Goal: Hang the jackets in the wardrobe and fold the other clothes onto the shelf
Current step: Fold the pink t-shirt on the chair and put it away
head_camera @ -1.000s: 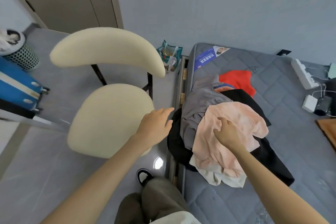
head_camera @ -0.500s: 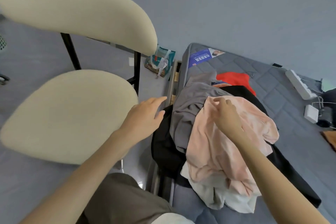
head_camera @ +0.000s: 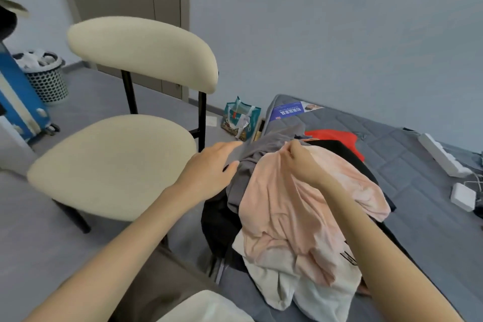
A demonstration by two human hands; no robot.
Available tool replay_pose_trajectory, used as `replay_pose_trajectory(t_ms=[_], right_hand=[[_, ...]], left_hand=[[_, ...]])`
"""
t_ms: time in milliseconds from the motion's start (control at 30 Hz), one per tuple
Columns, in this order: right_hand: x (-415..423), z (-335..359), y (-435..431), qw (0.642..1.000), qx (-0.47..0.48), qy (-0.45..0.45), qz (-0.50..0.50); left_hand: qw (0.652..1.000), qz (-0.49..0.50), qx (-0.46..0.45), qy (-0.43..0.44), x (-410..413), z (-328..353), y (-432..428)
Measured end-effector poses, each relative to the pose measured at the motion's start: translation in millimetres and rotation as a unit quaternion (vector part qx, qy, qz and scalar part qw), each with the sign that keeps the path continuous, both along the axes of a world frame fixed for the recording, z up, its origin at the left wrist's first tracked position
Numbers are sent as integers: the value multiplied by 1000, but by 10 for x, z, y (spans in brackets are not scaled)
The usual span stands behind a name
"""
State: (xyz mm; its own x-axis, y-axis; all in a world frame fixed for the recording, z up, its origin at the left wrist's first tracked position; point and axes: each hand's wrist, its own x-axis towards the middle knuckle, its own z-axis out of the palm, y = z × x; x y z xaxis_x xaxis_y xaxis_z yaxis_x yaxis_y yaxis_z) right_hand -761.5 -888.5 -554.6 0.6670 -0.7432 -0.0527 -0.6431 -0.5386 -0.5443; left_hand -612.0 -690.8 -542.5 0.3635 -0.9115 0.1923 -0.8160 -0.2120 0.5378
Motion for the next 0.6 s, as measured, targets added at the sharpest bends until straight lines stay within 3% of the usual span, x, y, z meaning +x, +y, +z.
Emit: replay_pose_trajectory(t_ms=[133, 267, 367, 467, 600], right_hand=[[97, 644, 258, 949, 184, -254, 5], [340, 1374, 524, 871, 246, -416, 90], [574, 1866, 833, 821, 257, -483, 163], [824, 2246, 1107, 782, 258, -515, 240], [1136, 2439, 1296, 777, 245, -513, 271]], left_hand=[[999, -6, -2, 36, -108, 132, 118], [991, 4, -41, 125, -210, 356, 289], [973, 22, -118, 196, -223, 634, 461], [960, 116, -203, 156, -37, 883, 686], [928, 227, -265, 131, 313, 1276, 1181]])
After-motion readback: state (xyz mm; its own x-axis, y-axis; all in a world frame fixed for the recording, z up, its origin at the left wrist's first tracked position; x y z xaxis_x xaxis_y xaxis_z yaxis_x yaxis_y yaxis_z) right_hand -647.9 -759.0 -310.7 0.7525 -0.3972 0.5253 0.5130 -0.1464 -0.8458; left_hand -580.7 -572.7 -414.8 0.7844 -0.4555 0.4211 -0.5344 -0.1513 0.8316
